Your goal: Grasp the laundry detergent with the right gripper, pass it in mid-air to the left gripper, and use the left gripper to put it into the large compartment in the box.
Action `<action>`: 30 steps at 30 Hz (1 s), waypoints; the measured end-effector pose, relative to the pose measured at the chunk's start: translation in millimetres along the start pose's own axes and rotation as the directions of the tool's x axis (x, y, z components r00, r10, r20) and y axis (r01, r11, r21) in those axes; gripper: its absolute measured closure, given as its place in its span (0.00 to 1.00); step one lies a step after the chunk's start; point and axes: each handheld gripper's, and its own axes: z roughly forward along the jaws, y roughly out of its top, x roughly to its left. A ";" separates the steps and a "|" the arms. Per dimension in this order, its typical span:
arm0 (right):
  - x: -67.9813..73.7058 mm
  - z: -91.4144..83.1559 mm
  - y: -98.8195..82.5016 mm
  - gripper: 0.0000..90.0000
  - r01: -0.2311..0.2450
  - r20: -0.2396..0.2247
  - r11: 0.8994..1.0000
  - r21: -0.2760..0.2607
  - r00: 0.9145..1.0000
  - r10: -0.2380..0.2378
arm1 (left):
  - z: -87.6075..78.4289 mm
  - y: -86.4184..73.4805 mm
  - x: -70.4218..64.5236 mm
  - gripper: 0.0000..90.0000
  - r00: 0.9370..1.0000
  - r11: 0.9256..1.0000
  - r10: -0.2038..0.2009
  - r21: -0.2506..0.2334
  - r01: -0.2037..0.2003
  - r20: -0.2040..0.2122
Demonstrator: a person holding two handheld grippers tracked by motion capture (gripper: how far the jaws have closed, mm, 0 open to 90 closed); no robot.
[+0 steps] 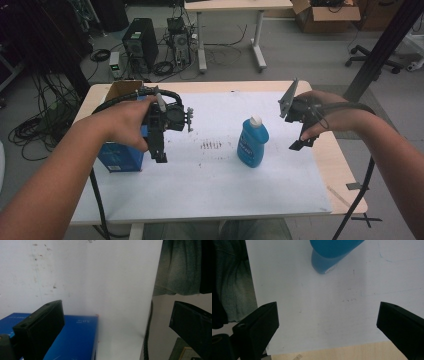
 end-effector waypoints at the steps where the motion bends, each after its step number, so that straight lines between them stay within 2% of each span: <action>1: 2.2 1.3 -1.1 0.05 -0.005 -0.005 1.000 -0.010 1.000 0.005 | 0.7 -0.3 -1.0 0.00 1.000 1.000 0.001 0.002 -0.001 -0.001; 11: 10.4 12.3 -7.3 0.05 -0.056 -0.020 0.997 -0.062 0.998 0.055 | 3.3 -3.2 -5.5 0.00 1.000 1.000 0.004 -0.003 -0.004 0.001; 16: 12.5 16.7 -9.6 0.05 -0.064 -0.019 0.995 -0.071 0.998 0.062 | 4.9 -4.5 -5.7 0.00 1.000 1.000 0.004 -0.003 -0.004 0.002; 30: 20.5 36.5 -18.8 0.05 -0.110 -0.019 0.984 -0.141 0.994 0.108 | 7.8 -8.6 -5.1 0.00 1.000 1.000 0.002 -0.006 -0.002 -0.001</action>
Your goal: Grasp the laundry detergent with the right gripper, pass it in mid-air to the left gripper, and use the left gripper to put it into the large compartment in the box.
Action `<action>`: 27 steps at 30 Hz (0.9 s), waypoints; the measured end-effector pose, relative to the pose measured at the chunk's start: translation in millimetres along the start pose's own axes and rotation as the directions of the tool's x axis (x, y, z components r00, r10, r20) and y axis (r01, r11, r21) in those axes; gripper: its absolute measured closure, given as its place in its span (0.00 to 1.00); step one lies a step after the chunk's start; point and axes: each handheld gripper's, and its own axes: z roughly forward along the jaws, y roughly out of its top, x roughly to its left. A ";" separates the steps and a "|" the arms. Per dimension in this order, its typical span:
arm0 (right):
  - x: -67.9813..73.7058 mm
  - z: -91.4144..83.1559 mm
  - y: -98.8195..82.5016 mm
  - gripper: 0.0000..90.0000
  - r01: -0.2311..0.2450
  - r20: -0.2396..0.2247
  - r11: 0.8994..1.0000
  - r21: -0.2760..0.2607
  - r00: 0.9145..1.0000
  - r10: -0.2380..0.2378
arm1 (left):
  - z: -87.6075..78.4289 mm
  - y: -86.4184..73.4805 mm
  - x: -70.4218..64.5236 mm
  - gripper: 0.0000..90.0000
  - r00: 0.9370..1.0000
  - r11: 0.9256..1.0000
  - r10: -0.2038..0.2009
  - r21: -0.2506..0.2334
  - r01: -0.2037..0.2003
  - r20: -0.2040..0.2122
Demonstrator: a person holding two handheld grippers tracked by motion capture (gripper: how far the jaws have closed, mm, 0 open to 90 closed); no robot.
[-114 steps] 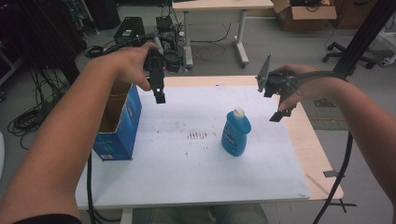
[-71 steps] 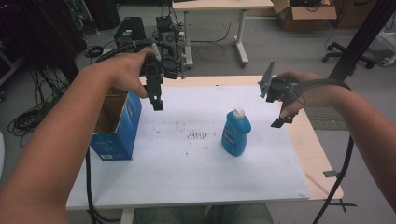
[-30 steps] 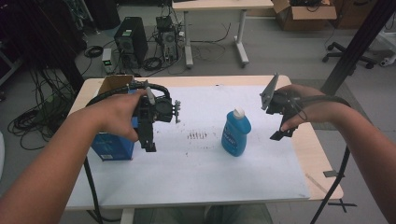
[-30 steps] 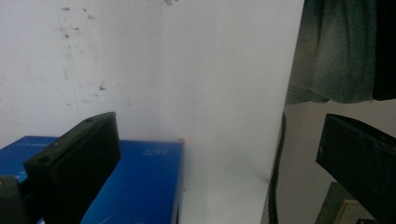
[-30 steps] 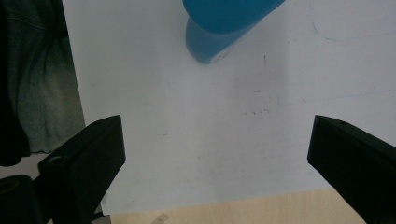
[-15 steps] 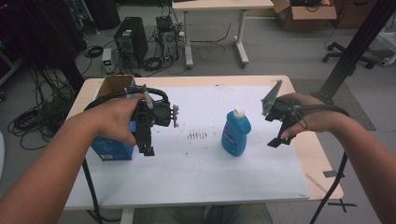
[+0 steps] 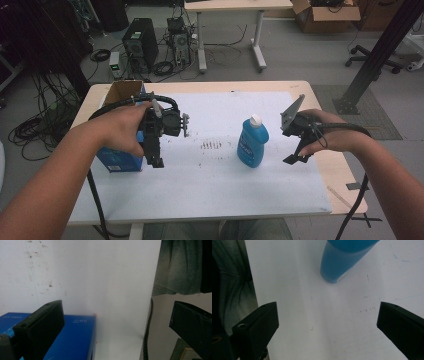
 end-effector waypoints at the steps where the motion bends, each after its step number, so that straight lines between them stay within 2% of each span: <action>1: 0.6 1.7 -0.5 0.05 -0.001 0.001 1.000 -0.007 1.000 0.001 | 0.1 -0.1 -0.1 0.00 1.000 1.000 0.001 0.000 -0.001 0.001; 12: 6.9 15.5 -5.9 0.05 -0.042 0.020 0.995 -0.088 0.999 0.044 | 5.3 -1.1 0.0 0.00 1.000 1.000 0.004 -0.004 -0.004 0.008; 13: 7.8 18.3 -7.6 0.05 -0.052 0.025 0.993 -0.109 0.998 0.055 | 5.6 -1.2 0.2 0.00 1.000 1.000 0.004 -0.006 -0.004 0.009; 22: 11.3 29.6 -13.4 0.05 -0.096 0.033 0.984 -0.152 0.994 0.102 | 5.3 -1.5 1.2 0.00 1.000 1.000 0.001 -0.007 -0.001 0.004; 27: 13.2 36.7 -15.8 0.04 -0.126 0.035 0.974 -0.188 0.990 0.135 | 5.6 -1.1 1.3 0.00 1.000 1.000 0.003 -0.005 -0.003 0.005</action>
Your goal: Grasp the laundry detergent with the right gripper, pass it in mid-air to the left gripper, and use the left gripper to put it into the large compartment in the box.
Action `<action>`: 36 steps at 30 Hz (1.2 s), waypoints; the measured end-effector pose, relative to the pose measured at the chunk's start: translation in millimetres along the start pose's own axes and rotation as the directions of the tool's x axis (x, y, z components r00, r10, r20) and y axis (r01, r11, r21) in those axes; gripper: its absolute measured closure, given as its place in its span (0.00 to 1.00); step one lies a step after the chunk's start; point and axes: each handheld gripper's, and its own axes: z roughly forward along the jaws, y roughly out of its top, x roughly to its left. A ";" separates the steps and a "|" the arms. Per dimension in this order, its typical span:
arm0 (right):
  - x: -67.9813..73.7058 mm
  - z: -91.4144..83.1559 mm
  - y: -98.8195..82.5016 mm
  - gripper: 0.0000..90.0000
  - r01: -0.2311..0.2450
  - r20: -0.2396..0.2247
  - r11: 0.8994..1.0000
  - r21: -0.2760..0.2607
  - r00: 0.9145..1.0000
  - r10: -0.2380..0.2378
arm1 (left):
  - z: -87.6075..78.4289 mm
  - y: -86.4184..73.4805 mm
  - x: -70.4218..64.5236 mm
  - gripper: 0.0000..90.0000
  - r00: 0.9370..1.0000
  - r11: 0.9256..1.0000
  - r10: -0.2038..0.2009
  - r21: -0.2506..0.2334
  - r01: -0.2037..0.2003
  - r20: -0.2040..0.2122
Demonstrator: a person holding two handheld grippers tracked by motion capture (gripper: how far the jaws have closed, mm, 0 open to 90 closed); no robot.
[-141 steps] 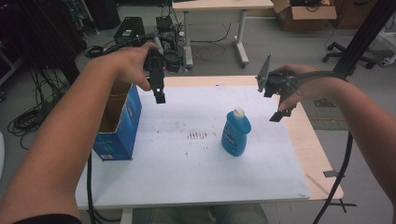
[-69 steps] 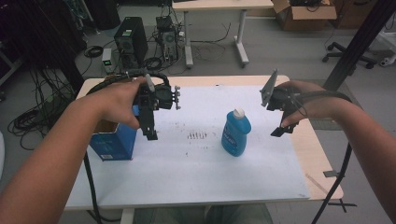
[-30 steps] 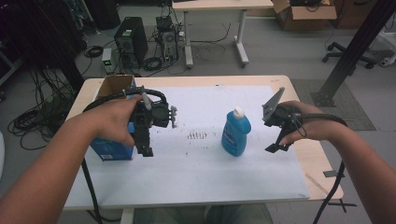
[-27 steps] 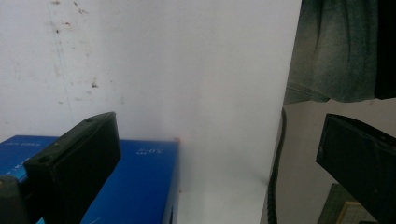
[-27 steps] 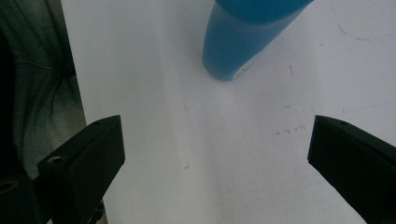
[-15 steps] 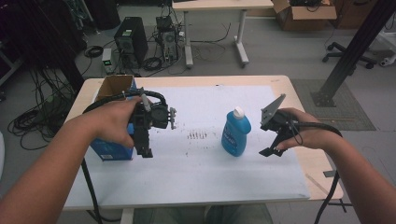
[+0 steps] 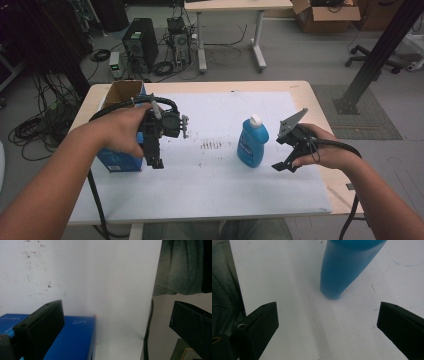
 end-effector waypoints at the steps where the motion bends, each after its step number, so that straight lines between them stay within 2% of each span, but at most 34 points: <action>1: 0.0 0.0 0.0 0.04 0.000 0.000 1.000 0.000 1.000 0.000 | 0.0 0.0 0.0 0.00 1.000 1.000 0.000 0.000 0.000 0.000; 6: 2.6 6.6 -2.6 0.04 -0.034 0.018 0.998 -0.045 0.999 0.034 | 0.7 1.0 0.8 0.00 1.000 1.000 0.002 0.003 -0.002 0.000; 10: 5.0 10.9 -2.8 0.04 -0.036 0.013 0.998 -0.049 0.999 0.037 | 1.5 2.0 1.5 0.00 1.000 1.000 0.004 0.004 -0.004 0.001; 16: 4.7 17.7 -1.7 0.04 -0.068 0.044 0.994 -0.086 0.996 0.072 | 3.4 4.0 1.8 0.00 1.000 1.000 0.008 0.001 -0.008 0.000; 22: 3.3 21.2 -0.9 0.04 -0.111 0.072 0.983 -0.144 0.990 0.122 | 4.6 3.9 2.4 0.00 1.000 1.000 0.009 0.006 -0.009 0.001; 24: 3.1 23.8 -0.9 0.04 -0.133 0.076 0.977 -0.168 0.986 0.147 | 5.2 3.7 2.6 0.00 1.000 1.000 0.008 0.004 -0.008 0.000; 32: 5.3 33.5 -1.3 0.03 -0.152 0.083 0.967 -0.205 0.982 0.172 | 7.0 2.7 3.1 0.00 1.000 1.000 0.007 0.001 -0.007 0.000; 36: 5.3 38.8 -3.0 0.03 -0.178 0.088 0.953 -0.244 0.975 0.205 | 6.3 3.1 3.0 0.00 1.000 1.000 0.008 0.003 -0.008 0.001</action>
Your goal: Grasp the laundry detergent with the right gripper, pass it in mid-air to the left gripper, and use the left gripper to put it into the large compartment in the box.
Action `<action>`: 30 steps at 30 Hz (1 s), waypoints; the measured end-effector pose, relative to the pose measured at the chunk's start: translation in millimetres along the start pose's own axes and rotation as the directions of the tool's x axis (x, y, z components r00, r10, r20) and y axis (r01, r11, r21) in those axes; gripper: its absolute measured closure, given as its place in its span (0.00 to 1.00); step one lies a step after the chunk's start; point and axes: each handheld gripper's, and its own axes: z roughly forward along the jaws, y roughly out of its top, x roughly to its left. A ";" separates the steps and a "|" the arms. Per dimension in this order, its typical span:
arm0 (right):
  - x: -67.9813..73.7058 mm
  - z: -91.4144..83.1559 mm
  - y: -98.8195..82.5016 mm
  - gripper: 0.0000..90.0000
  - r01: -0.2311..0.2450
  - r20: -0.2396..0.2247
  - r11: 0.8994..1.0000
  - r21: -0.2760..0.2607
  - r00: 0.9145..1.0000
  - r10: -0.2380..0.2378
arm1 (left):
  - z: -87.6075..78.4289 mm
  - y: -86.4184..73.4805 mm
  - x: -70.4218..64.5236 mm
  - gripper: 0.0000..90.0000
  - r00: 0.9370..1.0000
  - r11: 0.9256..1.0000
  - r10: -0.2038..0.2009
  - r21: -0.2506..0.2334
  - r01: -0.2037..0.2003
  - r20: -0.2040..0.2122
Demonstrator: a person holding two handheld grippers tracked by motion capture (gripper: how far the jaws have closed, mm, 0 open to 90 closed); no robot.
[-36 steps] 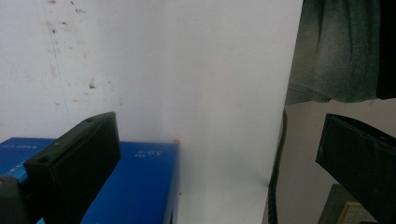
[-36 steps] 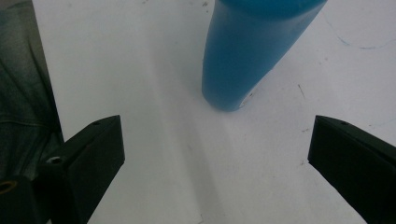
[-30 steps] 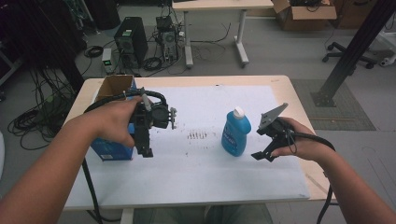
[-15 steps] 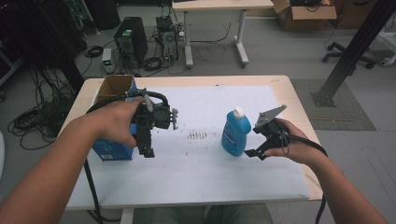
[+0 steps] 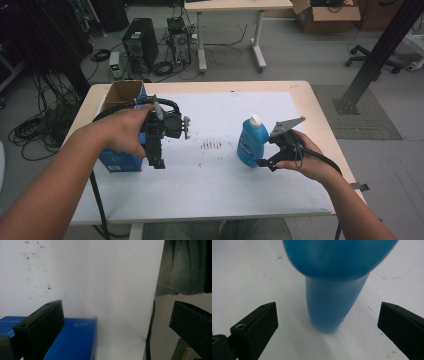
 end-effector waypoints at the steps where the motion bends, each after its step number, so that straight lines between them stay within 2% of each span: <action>1: 0.0 0.0 0.0 0.03 0.000 0.000 1.000 0.000 1.000 0.000 | 0.0 0.0 0.0 0.00 1.000 1.000 0.000 0.000 0.000 0.000; 5: 1.2 3.4 -1.9 0.03 -0.027 0.014 0.999 -0.038 1.000 0.027 | 0.3 0.6 0.1 0.00 1.000 1.000 0.002 0.001 -0.002 -0.001; 14: 5.2 10.2 -5.3 0.03 -0.050 0.037 0.996 -0.074 0.998 0.053 | -0.2 0.2 -0.3 0.00 1.000 1.000 0.003 -0.003 -0.003 -0.011; 17: 5.5 13.4 -6.8 0.03 -0.066 0.048 0.993 -0.102 0.996 0.072 | 0.9 0.4 0.2 0.00 1.000 1.000 0.002 -0.001 -0.002 -0.008; 27: 10.2 23.3 -10.0 0.03 -0.091 0.070 0.985 -0.149 0.992 0.103 | 2.4 1.5 0.1 0.00 1.000 1.000 0.005 -0.001 -0.005 -0.007; 30: 11.8 25.0 -11.0 0.02 -0.106 0.080 0.977 -0.187 0.989 0.123 | 2.7 1.2 0.3 0.00 1.000 1.000 0.005 0.001 -0.005 -0.005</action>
